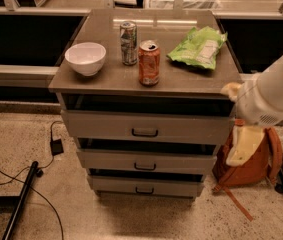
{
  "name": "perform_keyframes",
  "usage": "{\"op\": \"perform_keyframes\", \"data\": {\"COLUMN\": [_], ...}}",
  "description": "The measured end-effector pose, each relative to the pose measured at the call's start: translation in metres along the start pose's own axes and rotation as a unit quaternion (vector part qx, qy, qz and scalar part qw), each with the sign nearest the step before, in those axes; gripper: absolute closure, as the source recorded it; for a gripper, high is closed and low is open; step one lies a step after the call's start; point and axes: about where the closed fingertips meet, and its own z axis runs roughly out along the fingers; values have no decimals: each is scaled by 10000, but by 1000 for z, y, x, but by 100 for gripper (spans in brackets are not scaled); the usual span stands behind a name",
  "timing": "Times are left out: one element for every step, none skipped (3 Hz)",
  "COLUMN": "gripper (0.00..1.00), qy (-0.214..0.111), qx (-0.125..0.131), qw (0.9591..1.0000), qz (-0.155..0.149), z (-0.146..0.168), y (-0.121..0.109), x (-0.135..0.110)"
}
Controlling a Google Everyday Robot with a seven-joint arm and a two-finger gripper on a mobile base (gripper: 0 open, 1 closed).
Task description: Open top drawer
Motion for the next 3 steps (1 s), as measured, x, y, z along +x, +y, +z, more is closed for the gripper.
{"op": "perform_keyframes", "data": {"gripper": [0,0,0], "qy": [18,76,-241], "qx": [-38,-25,-19], "qw": [9999,9997,9989], "qz": [-126,-224,-390], "z": [13,18,58], "y": [6,7,0], "x": [1,0,11]}}
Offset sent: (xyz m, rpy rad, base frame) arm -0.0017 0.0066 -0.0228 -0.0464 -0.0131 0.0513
